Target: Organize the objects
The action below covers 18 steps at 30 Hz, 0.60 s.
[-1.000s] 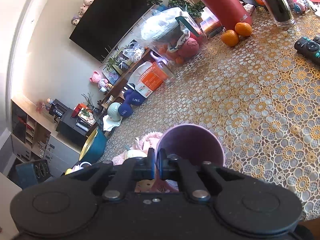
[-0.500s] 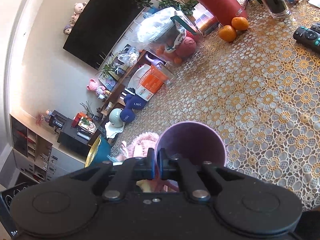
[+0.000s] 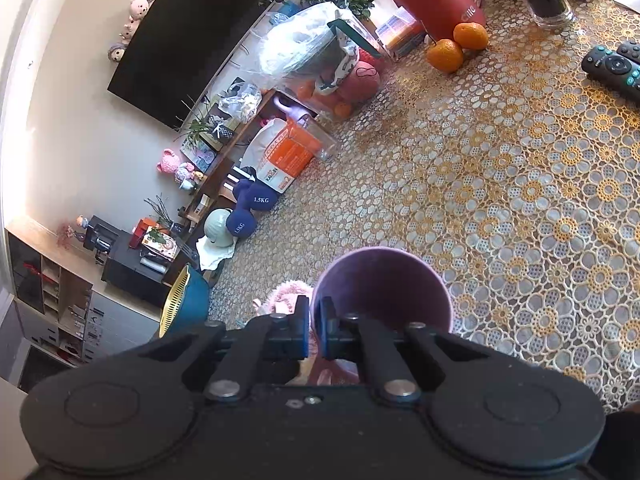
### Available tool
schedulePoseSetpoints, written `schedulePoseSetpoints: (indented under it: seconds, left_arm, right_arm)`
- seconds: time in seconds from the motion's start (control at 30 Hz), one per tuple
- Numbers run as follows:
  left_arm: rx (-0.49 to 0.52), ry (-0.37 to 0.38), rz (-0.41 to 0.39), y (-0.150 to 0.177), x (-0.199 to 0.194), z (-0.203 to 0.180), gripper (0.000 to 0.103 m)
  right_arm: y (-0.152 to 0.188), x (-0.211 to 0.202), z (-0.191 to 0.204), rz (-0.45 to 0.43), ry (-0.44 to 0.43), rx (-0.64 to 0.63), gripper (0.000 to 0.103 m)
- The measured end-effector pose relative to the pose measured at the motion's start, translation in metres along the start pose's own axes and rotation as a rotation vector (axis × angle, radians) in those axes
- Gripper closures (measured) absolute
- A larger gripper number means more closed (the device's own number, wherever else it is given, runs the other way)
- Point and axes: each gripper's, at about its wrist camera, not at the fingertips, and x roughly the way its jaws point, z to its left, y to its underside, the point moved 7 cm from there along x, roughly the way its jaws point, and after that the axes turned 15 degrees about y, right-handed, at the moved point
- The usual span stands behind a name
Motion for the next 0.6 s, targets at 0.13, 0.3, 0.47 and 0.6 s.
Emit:
schedulePoseSetpoints:
  seconds: [0.13, 0.3, 0.47, 0.6]
  left_arm:
    - [0.0, 0.009, -0.046, -0.005, -0.019, -0.001, 0.039]
    - [-0.008, 0.022, -0.075, -0.006, -0.035, 0.0, 0.038]
    - [-0.039, 0.015, -0.082, -0.002, -0.032, 0.007, 0.038]
    - [-0.037, 0.006, -0.077, 0.001, -0.028, 0.011, 0.038]
  right_arm:
    - [-0.007, 0.003, 0.026, -0.006, 0.011, -0.074, 0.089]
    - [-0.011, 0.006, 0.051, -0.007, 0.039, -0.167, 0.087]
    - [-0.008, 0.002, 0.049, -0.013, 0.103, -0.238, 0.078]
    - [0.0, -0.007, 0.048, -0.018, 0.13, -0.296, 0.071]
